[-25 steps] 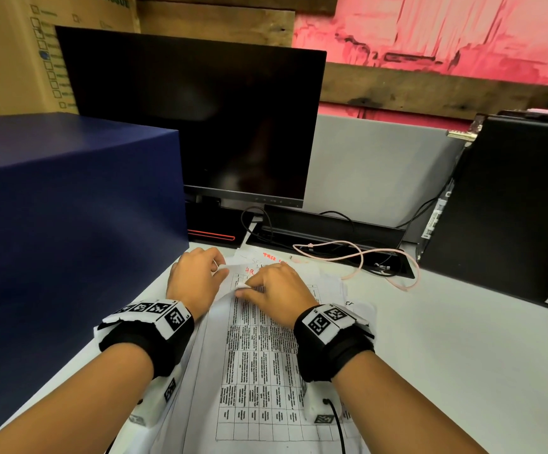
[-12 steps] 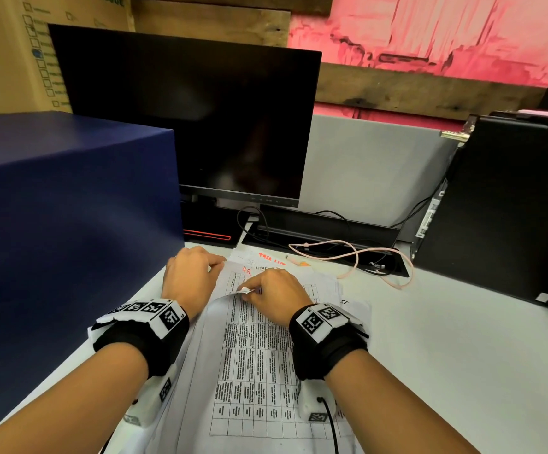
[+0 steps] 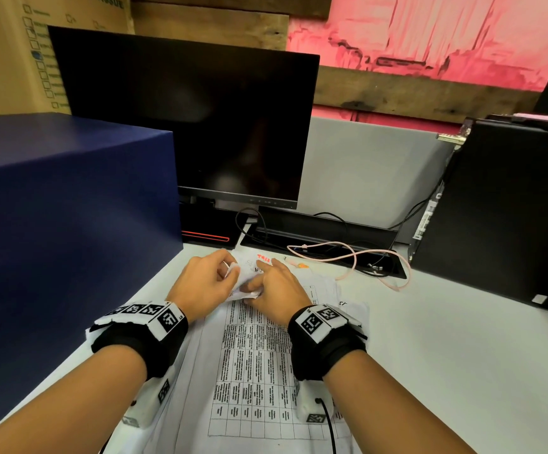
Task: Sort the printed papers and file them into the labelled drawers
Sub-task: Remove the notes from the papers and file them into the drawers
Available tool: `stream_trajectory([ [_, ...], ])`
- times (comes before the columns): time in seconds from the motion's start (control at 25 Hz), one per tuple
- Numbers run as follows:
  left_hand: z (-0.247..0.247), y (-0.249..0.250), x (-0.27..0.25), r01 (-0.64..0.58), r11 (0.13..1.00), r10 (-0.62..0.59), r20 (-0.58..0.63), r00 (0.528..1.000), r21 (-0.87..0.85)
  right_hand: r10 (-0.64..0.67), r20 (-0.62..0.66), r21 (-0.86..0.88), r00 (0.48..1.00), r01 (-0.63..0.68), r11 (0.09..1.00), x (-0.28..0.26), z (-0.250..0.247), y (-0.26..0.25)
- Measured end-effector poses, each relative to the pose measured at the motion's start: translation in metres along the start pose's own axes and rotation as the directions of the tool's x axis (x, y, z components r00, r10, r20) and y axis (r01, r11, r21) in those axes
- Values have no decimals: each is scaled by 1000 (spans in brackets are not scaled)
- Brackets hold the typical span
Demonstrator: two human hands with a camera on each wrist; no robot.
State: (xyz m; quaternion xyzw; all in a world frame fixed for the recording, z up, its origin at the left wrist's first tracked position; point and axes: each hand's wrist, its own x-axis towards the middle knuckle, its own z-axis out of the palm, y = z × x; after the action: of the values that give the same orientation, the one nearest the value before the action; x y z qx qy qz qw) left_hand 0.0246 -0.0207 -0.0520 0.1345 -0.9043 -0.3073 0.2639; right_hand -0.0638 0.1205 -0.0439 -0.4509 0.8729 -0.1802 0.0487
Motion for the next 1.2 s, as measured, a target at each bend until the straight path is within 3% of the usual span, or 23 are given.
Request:
stream_trajectory([
  [0.16,-2,6,-2,44,994,-41,29,999,-99,12,-69,92,998,-6,996,2,4,0],
  [0.4,0,1,0,79,995,-86,101,991,67,205,-130,194,970,-178,965,5,6,1],
  [0.52,1,-5,2,92,990,-102,94,990,104,187,-120,228,975,-156,961,2,5,1],
  [0.68,0,-16,5,202,963,-196,-51,979,178,151,-74,196,986,-134,971,-2,0,-1],
  [0.84,1,-20,6,248,940,-253,-11,967,232,154,-72,131,985,-144,981,0,-1,-2],
  [1.04,-1,-18,6,240,950,-238,-36,971,197,150,-90,113,985,-139,984,-1,-1,-2],
  [1.2,0,-15,6,187,951,-200,29,979,248,160,-91,118,983,-149,982,1,2,-1],
])
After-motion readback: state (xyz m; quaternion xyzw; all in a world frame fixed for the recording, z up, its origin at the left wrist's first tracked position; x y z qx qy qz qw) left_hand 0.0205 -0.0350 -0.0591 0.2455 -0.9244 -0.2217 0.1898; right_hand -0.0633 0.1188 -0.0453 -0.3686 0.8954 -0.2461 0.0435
